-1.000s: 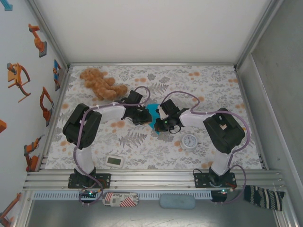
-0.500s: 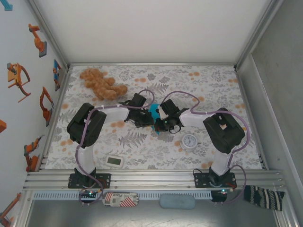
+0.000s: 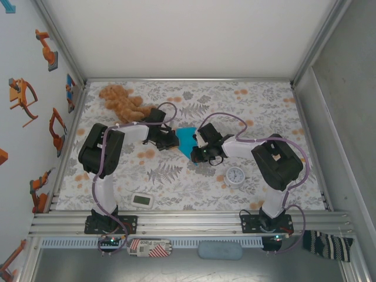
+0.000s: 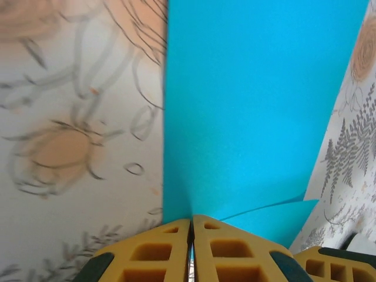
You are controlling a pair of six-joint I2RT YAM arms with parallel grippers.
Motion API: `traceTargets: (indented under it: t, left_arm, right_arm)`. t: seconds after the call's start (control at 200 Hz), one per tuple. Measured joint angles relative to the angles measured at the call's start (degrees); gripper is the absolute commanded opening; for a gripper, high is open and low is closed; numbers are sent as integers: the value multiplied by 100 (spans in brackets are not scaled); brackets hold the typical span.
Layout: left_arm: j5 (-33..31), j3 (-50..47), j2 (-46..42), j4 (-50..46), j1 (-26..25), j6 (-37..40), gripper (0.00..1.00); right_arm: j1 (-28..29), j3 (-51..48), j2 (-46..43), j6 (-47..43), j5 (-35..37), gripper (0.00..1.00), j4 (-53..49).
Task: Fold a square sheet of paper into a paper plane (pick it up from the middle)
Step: Third fold the triangle at the center of the table.
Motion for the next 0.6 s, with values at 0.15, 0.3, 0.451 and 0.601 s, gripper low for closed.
traceTargets:
  t: [0.15, 0.3, 0.451, 0.601]
  left_arm:
    - [-107, 70, 0, -127, 232, 125, 13]
    - [-470, 149, -107, -323, 372, 201, 14]
    - [-688, 46, -557, -422, 455, 155, 20]
    - [-680, -503, -1377, -79, 442, -195, 33]
  right_arm:
    - [0, 2, -17, -20, -9, 0, -20]
    - [0, 7, -133, -20, -7, 0, -245]
    - [0, 7, -658, 111, 74, 0, -295]
    - [0, -70, -1263, 756, 240, 9, 332]
